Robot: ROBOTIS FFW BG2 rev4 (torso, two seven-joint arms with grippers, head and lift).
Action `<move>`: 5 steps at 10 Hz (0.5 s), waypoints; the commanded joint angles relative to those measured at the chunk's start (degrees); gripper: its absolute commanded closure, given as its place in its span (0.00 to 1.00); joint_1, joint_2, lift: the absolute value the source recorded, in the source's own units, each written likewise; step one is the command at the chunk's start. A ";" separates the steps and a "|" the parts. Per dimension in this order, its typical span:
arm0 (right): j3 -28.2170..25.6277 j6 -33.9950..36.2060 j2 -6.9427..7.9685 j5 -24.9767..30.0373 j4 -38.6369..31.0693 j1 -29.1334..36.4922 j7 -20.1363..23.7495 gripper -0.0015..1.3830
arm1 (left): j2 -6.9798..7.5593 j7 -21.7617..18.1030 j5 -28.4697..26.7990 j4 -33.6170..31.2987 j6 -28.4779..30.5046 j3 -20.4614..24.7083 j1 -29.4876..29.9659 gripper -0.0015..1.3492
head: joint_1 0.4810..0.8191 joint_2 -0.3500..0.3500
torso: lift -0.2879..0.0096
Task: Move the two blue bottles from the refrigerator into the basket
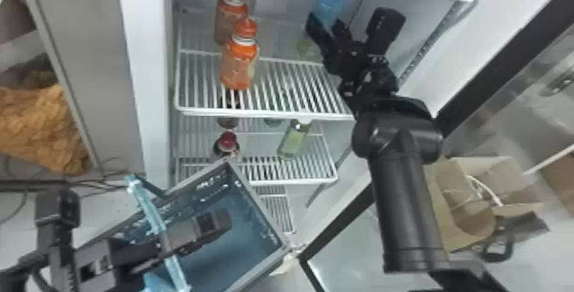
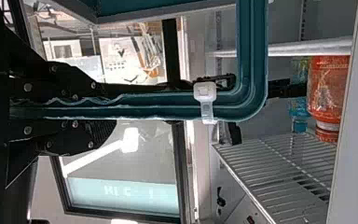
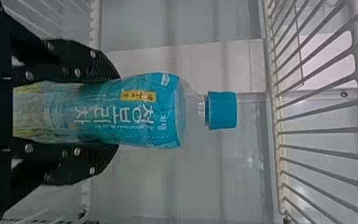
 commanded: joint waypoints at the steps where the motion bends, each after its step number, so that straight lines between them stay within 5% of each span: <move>1: -0.46 1.59 0.22 0.17 -1.67 1.46 0.02 0.92 | 0.05 0.00 0.07 0.00 0.00 -0.06 0.00 0.89 | 0.63 0.01 | 0.93; 5: -0.12 1.45 0.13 -2.23 -8.84 5.96 0.28 0.92 | 0.22 0.00 0.18 0.00 0.00 -0.29 0.28 0.89 | 0.63 0.00 | 0.93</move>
